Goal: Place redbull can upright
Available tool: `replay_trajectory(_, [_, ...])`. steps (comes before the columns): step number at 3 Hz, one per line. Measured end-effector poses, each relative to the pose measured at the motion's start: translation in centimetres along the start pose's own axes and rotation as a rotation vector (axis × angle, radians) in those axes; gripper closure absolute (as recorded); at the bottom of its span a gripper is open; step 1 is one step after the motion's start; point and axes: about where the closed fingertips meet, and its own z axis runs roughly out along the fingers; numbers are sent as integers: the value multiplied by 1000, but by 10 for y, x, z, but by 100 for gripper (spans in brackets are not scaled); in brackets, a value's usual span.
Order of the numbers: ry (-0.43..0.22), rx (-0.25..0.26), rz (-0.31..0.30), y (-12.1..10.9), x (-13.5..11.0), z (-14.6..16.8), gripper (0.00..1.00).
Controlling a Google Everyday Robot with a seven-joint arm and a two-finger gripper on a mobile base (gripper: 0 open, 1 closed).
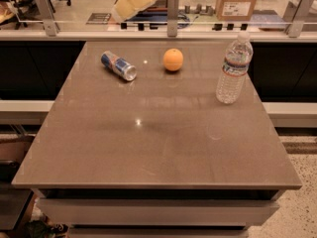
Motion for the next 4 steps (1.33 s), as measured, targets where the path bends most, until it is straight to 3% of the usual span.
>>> replay_trajectory(2, [129,26,-21,7,-18,84,0])
replay_trajectory(4, [254,-32,-13,17,5,155,0])
